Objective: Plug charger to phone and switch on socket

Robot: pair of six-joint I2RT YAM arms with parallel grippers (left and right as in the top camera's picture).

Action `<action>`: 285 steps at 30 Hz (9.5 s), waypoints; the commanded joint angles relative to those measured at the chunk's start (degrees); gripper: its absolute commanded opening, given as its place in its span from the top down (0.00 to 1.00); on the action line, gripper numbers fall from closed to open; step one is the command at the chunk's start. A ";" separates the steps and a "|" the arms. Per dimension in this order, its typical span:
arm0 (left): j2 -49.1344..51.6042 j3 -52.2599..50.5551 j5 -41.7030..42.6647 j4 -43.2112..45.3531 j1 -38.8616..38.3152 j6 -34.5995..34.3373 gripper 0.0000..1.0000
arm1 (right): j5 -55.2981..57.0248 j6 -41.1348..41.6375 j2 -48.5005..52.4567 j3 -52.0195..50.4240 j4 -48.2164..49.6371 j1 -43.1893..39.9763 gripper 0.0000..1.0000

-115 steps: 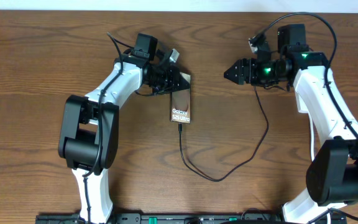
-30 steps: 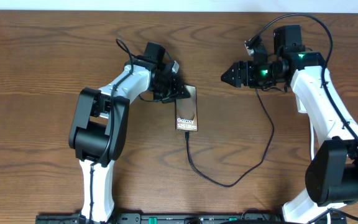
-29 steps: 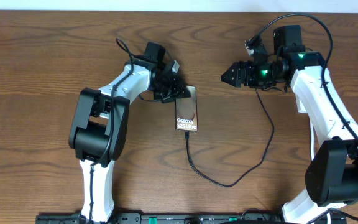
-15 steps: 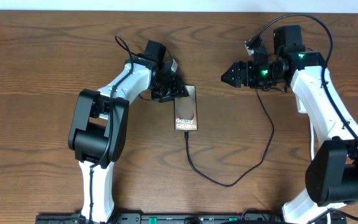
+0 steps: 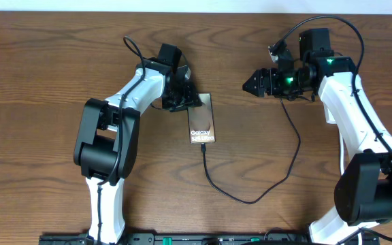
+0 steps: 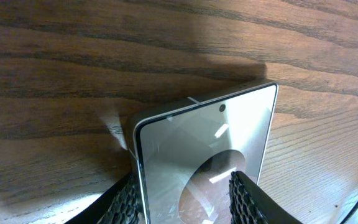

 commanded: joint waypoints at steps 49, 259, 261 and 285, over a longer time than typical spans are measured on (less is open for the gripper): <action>-33.64 2.21 -16.74 -11.28 6.34 2.97 0.29 | 5.35 -2.67 -18.12 7.78 -5.29 -12.57 0.18; -33.64 2.21 -16.74 -11.30 6.34 2.95 0.02 | 20.50 -11.19 23.69 13.20 4.94 -33.48 0.17; -33.64 2.21 -16.74 -11.30 6.34 2.95 0.02 | 20.50 -11.19 23.69 13.20 5.18 -33.46 0.17; -33.64 2.21 -16.74 -11.30 6.34 2.95 0.02 | 17.55 -11.17 23.71 7.65 9.29 -33.14 0.17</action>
